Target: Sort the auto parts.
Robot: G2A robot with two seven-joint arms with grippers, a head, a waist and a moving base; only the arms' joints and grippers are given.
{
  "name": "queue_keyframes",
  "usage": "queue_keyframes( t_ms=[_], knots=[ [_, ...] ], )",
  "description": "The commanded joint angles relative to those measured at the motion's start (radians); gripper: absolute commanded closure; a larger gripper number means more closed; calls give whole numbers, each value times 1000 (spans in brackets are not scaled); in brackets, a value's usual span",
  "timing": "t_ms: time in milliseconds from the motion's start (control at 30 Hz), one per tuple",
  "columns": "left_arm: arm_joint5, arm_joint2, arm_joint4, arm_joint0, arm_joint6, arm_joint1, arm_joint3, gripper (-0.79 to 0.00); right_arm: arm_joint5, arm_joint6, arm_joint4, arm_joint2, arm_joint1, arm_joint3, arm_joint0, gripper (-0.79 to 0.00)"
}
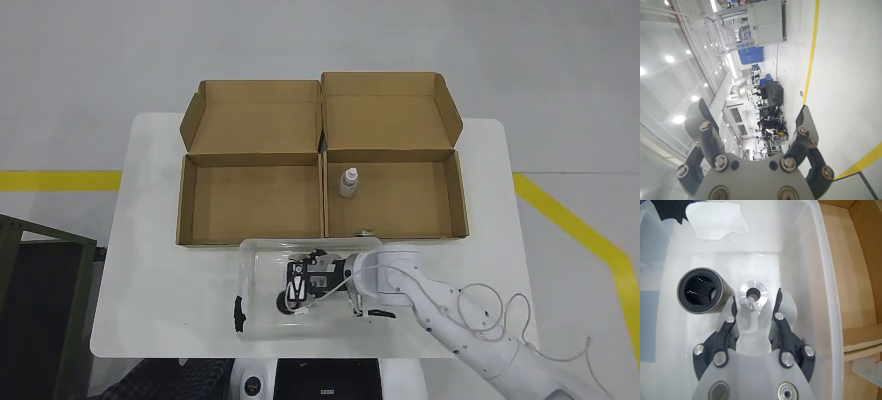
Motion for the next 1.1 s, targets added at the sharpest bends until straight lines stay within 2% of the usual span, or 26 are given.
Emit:
queue_keyframes(
  t_ms=[0,267,433,500,600,633,1067],
  knots=[
    [0,0,0,0,0,0,0,-785,0,-7,8,-6,-5,12,8,-376],
    [0,0,0,0,0,0,0,-785,-3,-18,25,-29,-23,49,34,-354],
    [0,0,0,0,0,0,0,-785,-11,-27,38,-36,-31,70,43,-305],
    [0,0,0,0,0,0,0,-785,-13,-30,40,-38,-34,79,45,-256],
    [0,0,0,0,0,0,0,-785,-14,-32,42,-39,-37,85,47,-22],
    [0,0,0,0,0,0,0,-785,-15,-32,43,-38,-37,85,46,0],
    [0,0,0,0,0,0,0,-785,-36,-52,68,39,-16,-25,-3,0]
  ],
)
